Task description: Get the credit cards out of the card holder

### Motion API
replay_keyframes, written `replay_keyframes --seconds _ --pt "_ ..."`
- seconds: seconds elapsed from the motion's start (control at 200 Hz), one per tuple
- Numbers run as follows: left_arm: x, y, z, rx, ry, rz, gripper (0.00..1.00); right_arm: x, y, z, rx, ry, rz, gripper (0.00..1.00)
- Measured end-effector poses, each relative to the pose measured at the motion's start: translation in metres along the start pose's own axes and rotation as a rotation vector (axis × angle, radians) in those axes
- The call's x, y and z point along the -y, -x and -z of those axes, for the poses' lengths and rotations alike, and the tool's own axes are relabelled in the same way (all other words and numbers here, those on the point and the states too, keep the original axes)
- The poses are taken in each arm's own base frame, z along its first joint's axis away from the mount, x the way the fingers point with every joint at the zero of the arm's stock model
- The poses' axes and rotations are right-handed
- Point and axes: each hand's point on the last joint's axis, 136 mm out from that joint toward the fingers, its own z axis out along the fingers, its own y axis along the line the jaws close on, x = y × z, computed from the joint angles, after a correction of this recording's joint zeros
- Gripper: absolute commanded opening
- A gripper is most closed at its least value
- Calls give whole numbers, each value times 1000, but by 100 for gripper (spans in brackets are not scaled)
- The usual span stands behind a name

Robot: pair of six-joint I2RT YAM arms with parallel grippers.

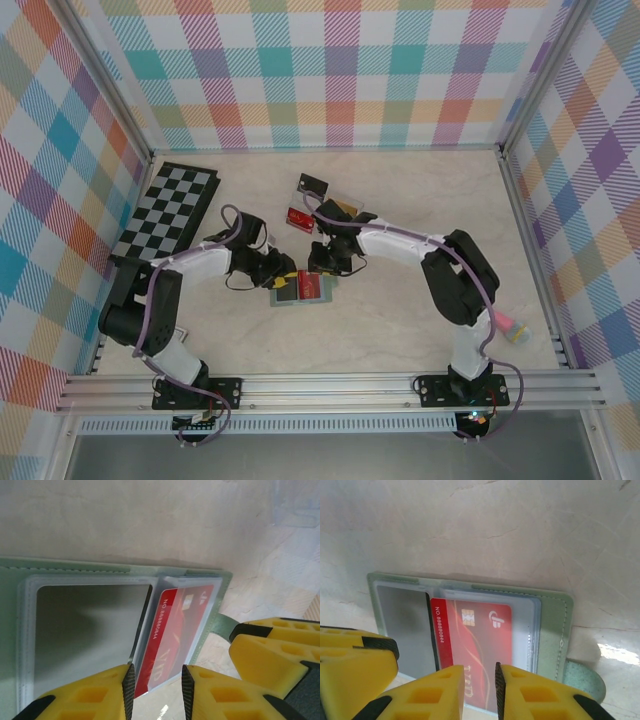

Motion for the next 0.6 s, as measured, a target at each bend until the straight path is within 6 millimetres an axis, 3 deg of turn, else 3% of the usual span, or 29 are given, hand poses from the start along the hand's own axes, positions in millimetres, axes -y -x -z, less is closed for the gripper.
replay_keyframes --seconds 0.34,0.6 --pt "-7 -6 -13 -44 27 -12 28 9 -5 -13 -42 -41 -9 23" --pt "0 -3 -17 -53 9 -31 26 15 -8 -20 -65 -60 -15 23"
